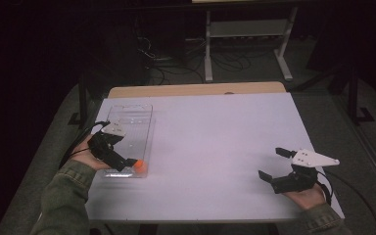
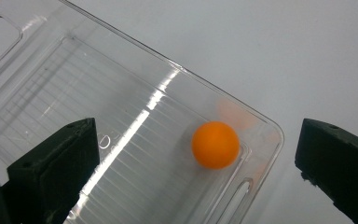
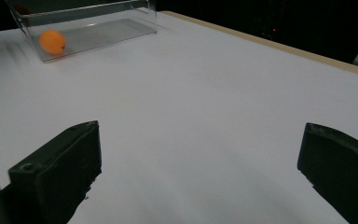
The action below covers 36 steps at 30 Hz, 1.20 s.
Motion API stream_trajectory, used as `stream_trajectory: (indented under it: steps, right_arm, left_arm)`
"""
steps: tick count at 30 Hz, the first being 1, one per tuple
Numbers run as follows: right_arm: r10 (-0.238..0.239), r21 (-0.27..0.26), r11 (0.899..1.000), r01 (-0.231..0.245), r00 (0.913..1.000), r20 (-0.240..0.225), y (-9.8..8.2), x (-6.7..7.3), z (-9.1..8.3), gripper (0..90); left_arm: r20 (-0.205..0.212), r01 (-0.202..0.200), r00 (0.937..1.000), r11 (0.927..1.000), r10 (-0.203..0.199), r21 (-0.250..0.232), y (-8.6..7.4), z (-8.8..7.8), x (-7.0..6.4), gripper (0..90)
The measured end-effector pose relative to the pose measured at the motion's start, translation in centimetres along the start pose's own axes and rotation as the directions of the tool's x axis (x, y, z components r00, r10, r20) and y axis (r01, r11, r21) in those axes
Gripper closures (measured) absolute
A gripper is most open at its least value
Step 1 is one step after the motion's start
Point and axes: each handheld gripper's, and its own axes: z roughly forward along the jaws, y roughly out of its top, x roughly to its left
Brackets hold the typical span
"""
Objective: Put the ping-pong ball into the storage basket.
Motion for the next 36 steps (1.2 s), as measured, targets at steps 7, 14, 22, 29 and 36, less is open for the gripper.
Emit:
stream_trajectory:
  steps: [7,14,22,29,36]
  right_arm:
    - [-0.001,0.000,1.000,0.001,1.0000,0.001,0.0,0.0,0.0,0.0]
    - [-0.002,0.001,1.000,0.002,1.0000,0.003,0.0,-0.1,-0.1,0.0]
    - [-0.002,0.004,1.000,0.002,1.0000,0.003,-0.1,0.0,-0.1,0.0]
    - [-0.002,-0.001,1.000,0.002,1.0000,0.005,-0.1,-0.1,-0.1,0.0]
    - [0.005,-0.003,1.000,-0.005,1.0000,0.008,-0.1,-0.1,-0.2,0.0]
  left_arm:
    - [0.014,0.008,0.9999,0.9994,-0.007,-0.034,-0.7,-0.3,-0.2,0.0]
    - [0.015,0.031,0.9994,0.9964,-0.030,-0.079,-1.9,-0.5,-0.3,0.0]
    - [0.003,0.066,0.9978,0.9855,-0.067,-0.156,-3.2,-0.8,-0.6,0.0]
    - [0.006,0.087,0.9961,0.9701,-0.088,-0.227,-3.9,-1.3,-1.1,0.0]
    - [-0.019,0.094,0.9945,0.9567,-0.103,-0.276,-4.4,-1.5,-1.5,0.0]
